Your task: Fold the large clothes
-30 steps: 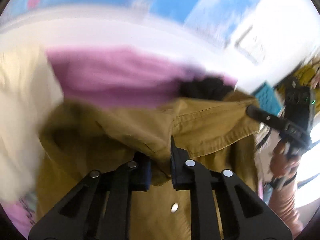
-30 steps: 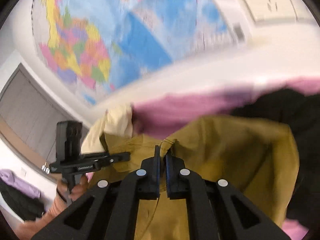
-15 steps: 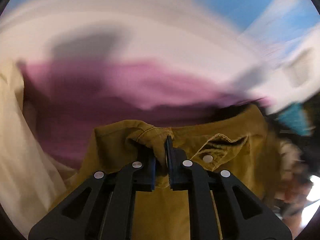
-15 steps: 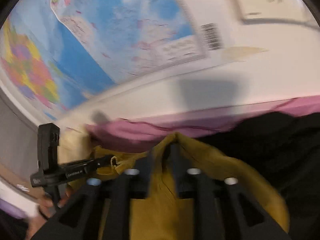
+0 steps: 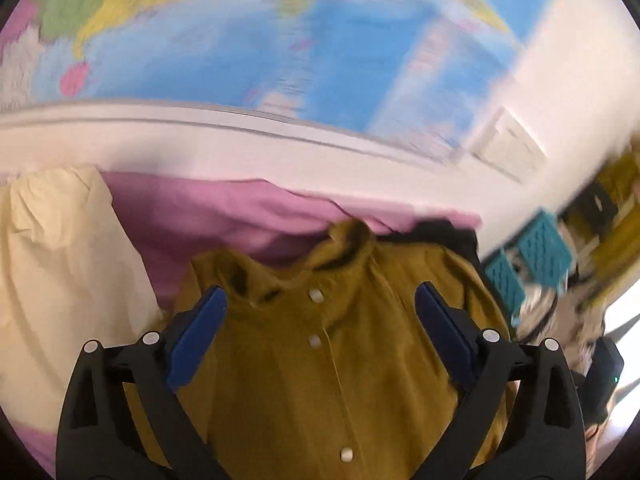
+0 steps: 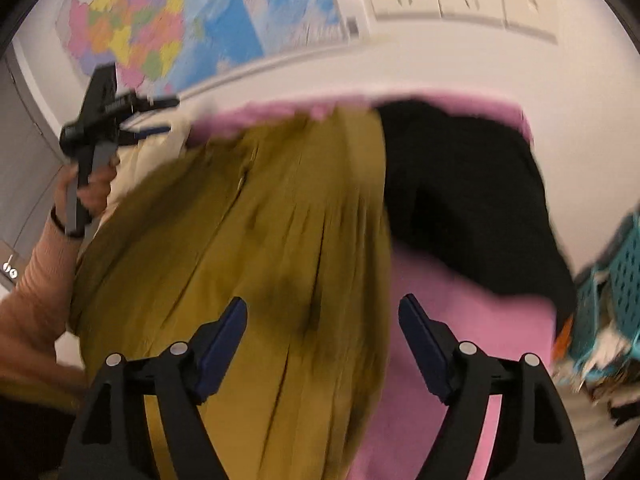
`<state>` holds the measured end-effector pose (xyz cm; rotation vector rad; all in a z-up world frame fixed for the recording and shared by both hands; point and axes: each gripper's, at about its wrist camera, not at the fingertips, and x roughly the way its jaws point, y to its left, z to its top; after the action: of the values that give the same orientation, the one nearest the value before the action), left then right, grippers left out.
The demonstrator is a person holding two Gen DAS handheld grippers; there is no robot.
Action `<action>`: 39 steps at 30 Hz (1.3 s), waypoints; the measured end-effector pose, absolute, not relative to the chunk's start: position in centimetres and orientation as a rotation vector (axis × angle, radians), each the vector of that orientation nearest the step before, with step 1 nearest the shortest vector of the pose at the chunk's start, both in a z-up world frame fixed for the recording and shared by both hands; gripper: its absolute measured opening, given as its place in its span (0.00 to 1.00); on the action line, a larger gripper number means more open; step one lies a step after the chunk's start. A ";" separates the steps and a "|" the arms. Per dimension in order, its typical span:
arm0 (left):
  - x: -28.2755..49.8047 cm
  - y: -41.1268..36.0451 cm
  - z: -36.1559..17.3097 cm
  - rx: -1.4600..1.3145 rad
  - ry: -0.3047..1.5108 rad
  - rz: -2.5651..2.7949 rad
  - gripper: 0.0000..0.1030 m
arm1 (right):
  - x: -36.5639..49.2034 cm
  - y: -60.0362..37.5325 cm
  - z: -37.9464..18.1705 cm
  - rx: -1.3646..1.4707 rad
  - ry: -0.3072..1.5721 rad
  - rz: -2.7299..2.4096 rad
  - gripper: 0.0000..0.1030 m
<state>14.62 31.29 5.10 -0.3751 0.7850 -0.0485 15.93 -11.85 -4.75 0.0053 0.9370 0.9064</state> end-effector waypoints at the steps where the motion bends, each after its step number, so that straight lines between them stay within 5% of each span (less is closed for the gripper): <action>1: 13.7 30.0 5.0 -0.337 0.797 -0.081 0.91 | 14.8 -12.2 -6.1 0.010 0.977 0.921 0.74; 4: 12.7 26.5 3.8 -0.289 0.841 -0.156 0.91 | 12.8 -12.7 -8.1 0.028 1.017 0.967 0.67; 7: 12.1 22.9 1.8 -0.241 0.878 -0.193 0.91 | 12.2 -13.3 -8.1 0.009 0.985 0.970 0.05; 9: 11.4 21.6 1.0 -0.212 0.891 -0.217 0.91 | 12.8 -14.1 -7.4 0.040 0.966 0.947 0.04; 15: 10.2 17.7 0.2 -0.141 0.897 -0.286 0.91 | 16.8 -23.0 -0.3 0.230 0.716 0.776 0.04; 20: 10.6 14.7 -1.0 -0.094 0.914 -0.337 0.91 | 22.2 -25.8 -3.6 0.292 0.810 0.590 0.08; 23: 11.5 12.3 -2.6 -0.059 0.950 -0.358 0.91 | 23.9 -25.4 -8.4 0.259 0.943 0.510 0.23; 26: 11.9 11.0 -3.8 -0.038 0.979 -0.361 0.91 | 22.9 -27.2 -10.2 0.337 0.936 0.467 0.60; 31: 12.3 10.3 -4.7 -0.056 1.001 -0.379 0.91 | 17.6 -32.5 -11.5 0.610 0.848 0.579 0.63; 39: 12.5 10.0 -5.3 -0.097 1.013 -0.376 0.91 | 13.8 -34.5 -19.9 0.970 1.039 0.593 0.65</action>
<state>12.53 10.02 -5.32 -0.0973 1.0132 -0.3764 13.76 -34.49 -19.93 0.9704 1.0385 0.5930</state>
